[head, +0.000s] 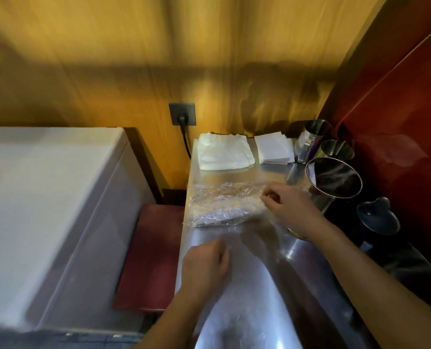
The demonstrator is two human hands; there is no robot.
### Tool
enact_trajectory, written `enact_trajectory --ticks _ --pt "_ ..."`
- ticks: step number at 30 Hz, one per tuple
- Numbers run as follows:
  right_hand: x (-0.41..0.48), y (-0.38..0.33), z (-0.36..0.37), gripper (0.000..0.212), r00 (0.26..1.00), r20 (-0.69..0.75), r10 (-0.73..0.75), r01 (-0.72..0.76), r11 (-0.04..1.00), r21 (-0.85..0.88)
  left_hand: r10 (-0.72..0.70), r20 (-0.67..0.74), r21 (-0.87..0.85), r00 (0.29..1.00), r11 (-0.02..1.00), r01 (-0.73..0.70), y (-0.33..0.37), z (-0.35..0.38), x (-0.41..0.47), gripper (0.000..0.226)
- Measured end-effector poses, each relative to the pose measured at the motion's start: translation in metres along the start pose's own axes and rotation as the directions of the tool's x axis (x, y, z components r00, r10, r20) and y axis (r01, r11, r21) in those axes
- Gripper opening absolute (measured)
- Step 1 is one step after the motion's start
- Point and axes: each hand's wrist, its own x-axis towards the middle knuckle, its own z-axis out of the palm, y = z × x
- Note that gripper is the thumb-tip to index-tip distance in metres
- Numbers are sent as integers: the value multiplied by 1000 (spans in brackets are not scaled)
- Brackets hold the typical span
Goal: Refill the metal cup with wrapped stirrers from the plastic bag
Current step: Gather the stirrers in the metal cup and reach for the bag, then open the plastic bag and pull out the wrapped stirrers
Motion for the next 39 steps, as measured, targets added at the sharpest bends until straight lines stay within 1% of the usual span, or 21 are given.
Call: enact_trajectory --ticks 2,4,6,8,10,11,13,14,16,18,21,23,24,26,27,29,32,33,35,37,39 --pt "10 9 19 10 1000 11 2 -2 999 -49 -79 -178 -98 981 993 62 1 -15 18 21" --pt "21 18 33 19 1000 10 6 -4 994 -113 -99 -322 -154 941 987 51 -1 -27 36 18" --pt "29 26 43 32 999 -9 39 -40 980 -195 -143 -335 -148 931 984 98 -6 -36 53 27" --pt "36 33 49 42 997 -15 78 -79 962 -261 -229 -281 -121 932 972 203 -13 -39 68 40" --pt "42 37 54 47 992 12 126 -118 956 -269 -347 -175 -189 922 930 314 -18 -39 77 55" --pt "44 38 56 49 986 42 159 -144 957 -253 -411 -80 -300 908 879 371 -20 -38 82 61" --pt "47 38 59 50 973 88 213 -186 950 -250 -484 129 -555 865 688 468 -24 -37 87 72" --pt "49 39 61 49 969 88 229 -200 945 -258 -497 186 -625 848 606 492 -26 -36 88 75" --pt "51 40 61 47 959 90 269 -245 946 -214 -526 200 -654 827 557 512 -33 -32 88 82" --pt "52 43 60 45 944 132 303 -291 951 -99 -544 205 -678 813 520 519 -41 -31 90 85" --pt "51 47 61 31 940 185 288 -314 941 130 -536 243 -716 809 463 522 -50 -33 92 68" --pt "51 48 59 37 930 222 293 -344 907 245 -540 252 -743 803 424 518 -55 -31 93 57" --pt "51 49 58 40 919 258 297 -363 894 262 -534 246 -748 809 426 508 -56 -30 94 48" --pt "53 52 57 45 885 364 290 -386 894 227 -501 229 -723 835 487 491 -57 -28 94 28" --pt "54 54 58 48 861 421 285 -387 904 180 -484 228 -695 845 527 489 -57 -25 94 17" --pt "55 52 60 39 824 489 285 -349 936 42 -476 230 -630 849 592 503 -56 -23 94 6" --pt "58 48 63 17 856 442 268 -246 963 -107 -473 181 -604 862 639 477 -55 -22 98 15" --pt "59 47 62 20 866 428 259 -228 966 -124 -469 149 -626 870 637 450 -55 -23 99 16" --pt "59 44 59 27 885 404 232 -213 973 -92 -467 99 -694 879 600 398 -53 -28 102 13" --pt "61 41 54 28 920 349 180 -170 984 -59 -467 99 -747 879 548 376 -50 -33 106 13" --pt "63 34 49 23 950 280 135 -119 990 -74 -464 102 -778 880 514 361 -48 -36 110 15"
